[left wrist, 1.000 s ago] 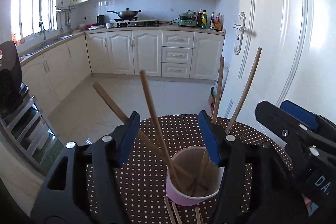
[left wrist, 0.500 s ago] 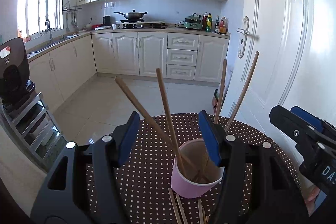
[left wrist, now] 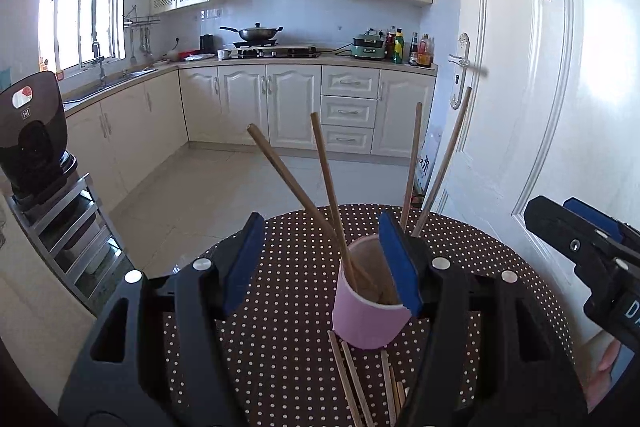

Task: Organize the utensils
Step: 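Withdraw both open grippers up and away from the pink cup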

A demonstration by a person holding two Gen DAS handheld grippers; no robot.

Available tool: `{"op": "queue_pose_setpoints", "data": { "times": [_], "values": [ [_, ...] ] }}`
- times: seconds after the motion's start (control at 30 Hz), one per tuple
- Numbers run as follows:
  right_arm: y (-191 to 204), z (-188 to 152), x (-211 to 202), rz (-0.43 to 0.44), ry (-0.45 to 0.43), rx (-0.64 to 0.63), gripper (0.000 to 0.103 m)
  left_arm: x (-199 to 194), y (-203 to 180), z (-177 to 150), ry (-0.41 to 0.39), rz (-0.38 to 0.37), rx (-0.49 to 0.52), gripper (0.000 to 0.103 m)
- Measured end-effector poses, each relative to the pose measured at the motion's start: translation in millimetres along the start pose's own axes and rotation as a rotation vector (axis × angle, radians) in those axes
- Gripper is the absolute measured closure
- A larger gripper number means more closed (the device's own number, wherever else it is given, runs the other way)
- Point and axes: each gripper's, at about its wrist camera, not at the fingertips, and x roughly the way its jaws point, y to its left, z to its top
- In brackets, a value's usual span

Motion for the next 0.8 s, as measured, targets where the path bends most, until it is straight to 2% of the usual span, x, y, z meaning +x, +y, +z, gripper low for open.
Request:
{"op": "queue_pose_setpoints", "data": {
  "times": [0.13, 0.43, 0.8],
  "values": [
    [0, -9, -5, -0.006, 0.010, -0.002, 0.034, -8, 1, -6, -0.002, 0.011, 0.008, 0.042],
    [0, -37, -6, 0.005, 0.081, 0.004, 0.034, -18, -2, -26, 0.019, 0.022, 0.028, 0.038],
    [2, -67, -6, -0.001, 0.164, -0.001, 0.034, -15, 5, -61, 0.101, 0.037, -0.011, 0.037]
  ]
}}
